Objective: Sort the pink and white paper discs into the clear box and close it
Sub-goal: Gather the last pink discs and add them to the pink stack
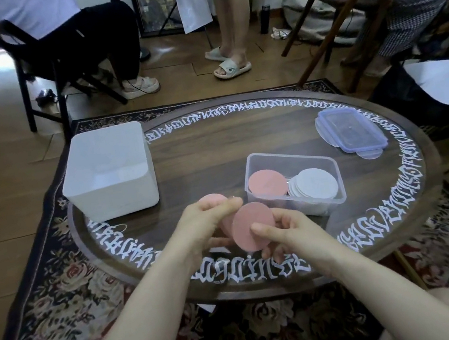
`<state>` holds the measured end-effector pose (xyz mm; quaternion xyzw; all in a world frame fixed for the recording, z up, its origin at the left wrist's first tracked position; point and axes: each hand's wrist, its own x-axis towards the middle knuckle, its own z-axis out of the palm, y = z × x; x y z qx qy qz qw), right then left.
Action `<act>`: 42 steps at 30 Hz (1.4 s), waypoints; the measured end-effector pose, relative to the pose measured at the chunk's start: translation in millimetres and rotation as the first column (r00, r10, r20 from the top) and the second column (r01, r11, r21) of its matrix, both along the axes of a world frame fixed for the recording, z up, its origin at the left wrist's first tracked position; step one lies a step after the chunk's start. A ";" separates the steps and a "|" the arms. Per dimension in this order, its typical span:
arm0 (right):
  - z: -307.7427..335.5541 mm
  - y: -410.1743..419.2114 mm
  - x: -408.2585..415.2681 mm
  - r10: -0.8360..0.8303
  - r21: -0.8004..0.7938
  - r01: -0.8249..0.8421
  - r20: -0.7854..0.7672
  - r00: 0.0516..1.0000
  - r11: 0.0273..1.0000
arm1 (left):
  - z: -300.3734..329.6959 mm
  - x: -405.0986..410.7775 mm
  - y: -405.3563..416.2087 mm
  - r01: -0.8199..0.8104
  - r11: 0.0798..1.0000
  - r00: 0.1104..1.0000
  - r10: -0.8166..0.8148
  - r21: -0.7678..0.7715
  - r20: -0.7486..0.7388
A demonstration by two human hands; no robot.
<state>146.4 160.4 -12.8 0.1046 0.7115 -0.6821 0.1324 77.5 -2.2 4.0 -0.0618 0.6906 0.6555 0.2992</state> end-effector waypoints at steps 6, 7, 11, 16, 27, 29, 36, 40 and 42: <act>1.2 4.2 4.3 -0.055 -0.022 0.055 -0.026 0.998 0.998 | 5.3 3.9 -0.2 0.024 0.999 0.999 -0.025 0.021 0.042; 0.8 5.0 4.1 -0.058 -0.025 0.057 -0.021 0.998 0.998 | 6.5 4.1 0.0 0.034 0.999 0.998 -0.034 0.010 0.046; 0.9 5.9 6.2 -0.048 -0.054 0.046 -0.032 0.998 0.997 | 9.7 7.2 4.7 0.127 0.992 0.992 -0.127 -0.013 0.012; -0.2 6.8 4.1 -0.043 0.052 0.046 -0.058 0.997 0.998 | -6.9 -14.2 2.0 -0.029 0.880 0.903 -0.181 -0.475 -0.390; -8.7 10.4 3.4 -0.053 0.034 0.053 -0.005 0.999 0.998 | -42.4 -46.6 -6.2 -0.193 0.550 0.802 -0.389 -0.813 -0.453; -10.9 11.2 3.5 -0.065 0.037 0.065 0.004 0.998 0.997 | -39.1 -43.0 -5.7 -0.246 0.539 0.783 -0.379 -0.806 -0.493; -12.1 11.1 3.6 -0.070 0.080 0.068 0.020 0.997 0.995 | -38.2 -35.1 -6.2 -0.248 0.570 0.771 -0.373 -0.783 -0.515; -13.6 12.0 4.1 -0.082 0.099 0.079 0.025 0.996 0.992 | -34.8 -29.4 -1.6 -0.155 0.493 0.780 -0.471 -0.856 -0.412; -14.6 12.5 3.3 -0.087 0.117 0.082 0.032 0.996 0.990 | -32.4 -27.2 0.4 -0.135 0.461 0.785 -0.491 -0.877 -0.379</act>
